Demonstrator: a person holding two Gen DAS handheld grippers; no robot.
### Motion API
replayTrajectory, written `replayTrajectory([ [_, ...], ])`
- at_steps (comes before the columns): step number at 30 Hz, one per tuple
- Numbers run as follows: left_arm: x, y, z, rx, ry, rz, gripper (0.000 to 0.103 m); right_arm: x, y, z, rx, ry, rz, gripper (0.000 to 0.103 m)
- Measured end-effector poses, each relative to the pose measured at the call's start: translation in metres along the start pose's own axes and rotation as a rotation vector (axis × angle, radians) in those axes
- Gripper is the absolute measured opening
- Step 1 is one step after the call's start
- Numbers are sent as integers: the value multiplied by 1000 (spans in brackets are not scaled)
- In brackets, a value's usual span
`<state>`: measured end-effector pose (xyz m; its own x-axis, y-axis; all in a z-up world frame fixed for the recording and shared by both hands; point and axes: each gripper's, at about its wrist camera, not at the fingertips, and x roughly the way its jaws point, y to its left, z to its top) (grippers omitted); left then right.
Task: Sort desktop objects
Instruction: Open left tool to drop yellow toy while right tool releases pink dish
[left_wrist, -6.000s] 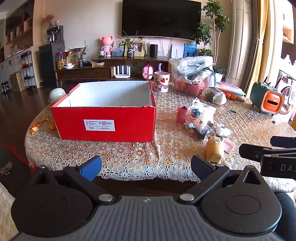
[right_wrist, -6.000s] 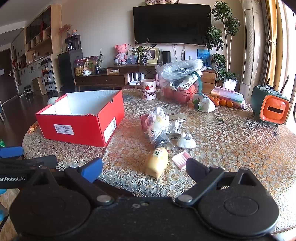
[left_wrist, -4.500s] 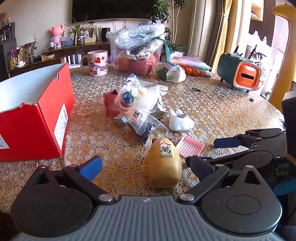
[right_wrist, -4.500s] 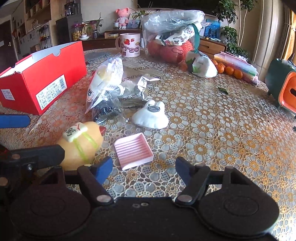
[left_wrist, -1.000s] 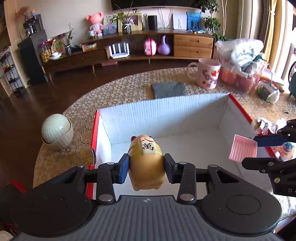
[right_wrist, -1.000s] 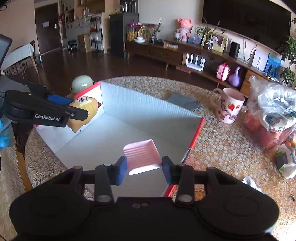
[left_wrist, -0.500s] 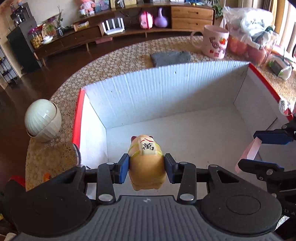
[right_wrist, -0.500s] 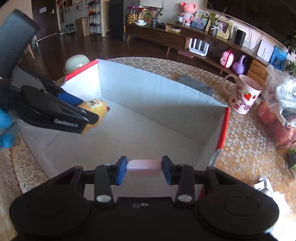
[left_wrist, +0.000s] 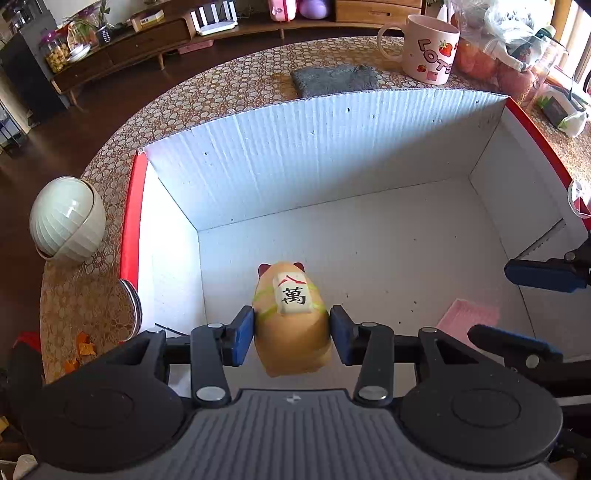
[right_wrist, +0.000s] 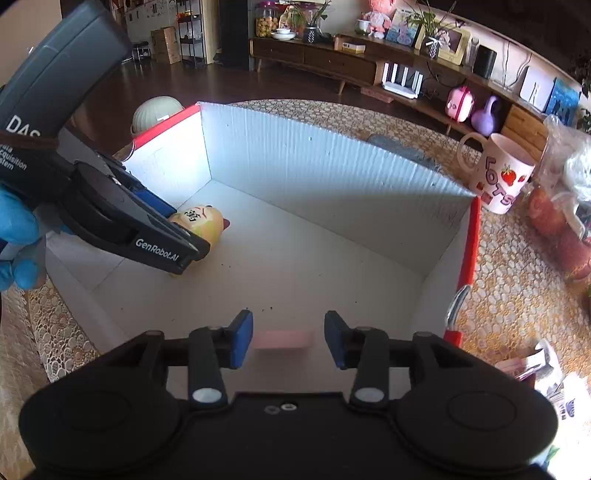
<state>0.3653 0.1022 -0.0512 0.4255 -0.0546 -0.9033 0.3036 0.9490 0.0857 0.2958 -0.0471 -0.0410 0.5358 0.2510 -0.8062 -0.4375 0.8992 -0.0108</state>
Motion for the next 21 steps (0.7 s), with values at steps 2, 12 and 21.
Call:
replayTrajectory([
  [2,-3,2,0,-16,-12,-20,47,-2,0,0,3,-4,10,46],
  [12,-33,-5,-2,-45,-130,-15,77,-30,-4,-1,17,-65,23,74],
  [21,-66,-4,-10,-105,-206,3,77,-67,-11,-10,46,-149,52,86],
])
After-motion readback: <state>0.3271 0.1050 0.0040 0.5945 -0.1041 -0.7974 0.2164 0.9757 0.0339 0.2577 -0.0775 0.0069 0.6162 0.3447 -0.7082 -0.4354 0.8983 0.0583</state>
